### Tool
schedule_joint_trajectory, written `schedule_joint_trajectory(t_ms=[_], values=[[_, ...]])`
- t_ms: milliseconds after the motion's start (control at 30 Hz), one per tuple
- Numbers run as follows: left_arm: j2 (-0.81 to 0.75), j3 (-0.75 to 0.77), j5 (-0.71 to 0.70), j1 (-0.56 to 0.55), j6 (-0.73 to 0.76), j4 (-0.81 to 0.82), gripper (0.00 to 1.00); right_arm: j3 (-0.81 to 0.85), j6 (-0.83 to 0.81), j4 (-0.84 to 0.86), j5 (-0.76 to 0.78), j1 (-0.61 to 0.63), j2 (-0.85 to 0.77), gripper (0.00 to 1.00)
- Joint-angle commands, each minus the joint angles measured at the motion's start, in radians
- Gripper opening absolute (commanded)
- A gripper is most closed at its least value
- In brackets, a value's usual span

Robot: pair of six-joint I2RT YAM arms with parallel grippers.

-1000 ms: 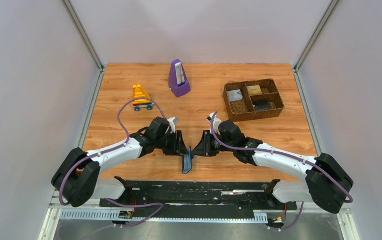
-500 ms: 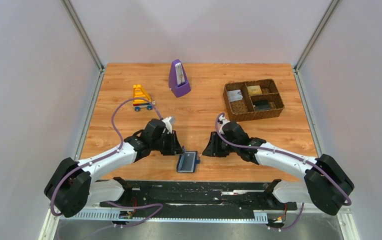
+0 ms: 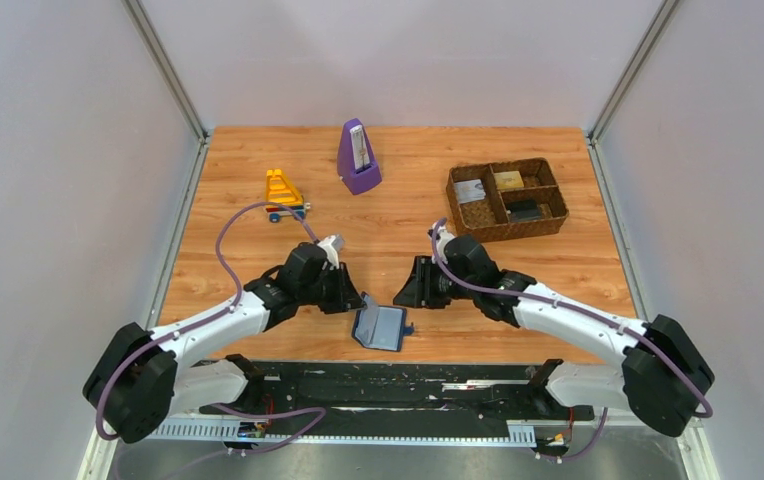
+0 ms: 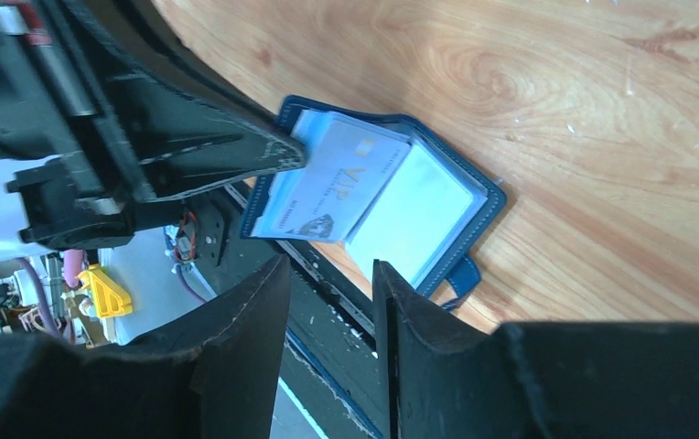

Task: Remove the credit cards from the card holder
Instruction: Open the card holder at the center of the board.

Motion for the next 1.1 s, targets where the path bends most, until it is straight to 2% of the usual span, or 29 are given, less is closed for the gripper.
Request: schedule_joint_trajectory(t_ms=[0, 233, 433, 533, 633, 733, 833, 1067], values=[[-0.013, -0.027, -0.039, -0.005, -0.043, 0.049, 0.19, 0.005, 0.024, 0.067, -0.027, 0.005, 0.070, 0.41], [-0.025, -0.056, -0.008, -0.004, -0.087, 0.107, 0.24, -0.026, 0.048, 0.201, -0.089, 0.033, 0.152, 0.41], [-0.039, -0.047, -0.043, -0.004, -0.062, 0.032, 0.26, -0.029, 0.041, 0.196, -0.048, 0.034, 0.208, 0.41], [-0.050, -0.048, -0.035, -0.004, -0.051, 0.027, 0.24, -0.036, 0.046, 0.221, -0.069, 0.034, 0.240, 0.41], [-0.053, -0.053, -0.012, -0.005, -0.060, 0.041, 0.19, -0.052, 0.062, 0.276, -0.107, 0.035, 0.260, 0.40], [-0.050, -0.054, -0.038, -0.005, -0.077, 0.030, 0.17, -0.054, 0.052, 0.280, -0.088, 0.034, 0.274, 0.39], [-0.027, -0.020, -0.127, -0.004, -0.038, -0.066, 0.28, -0.045, 0.032, 0.266, -0.070, 0.035, 0.294, 0.39], [-0.034, 0.001, -0.138, -0.004, -0.013, -0.151, 0.52, -0.039, 0.044, 0.298, -0.116, 0.034, 0.333, 0.38]])
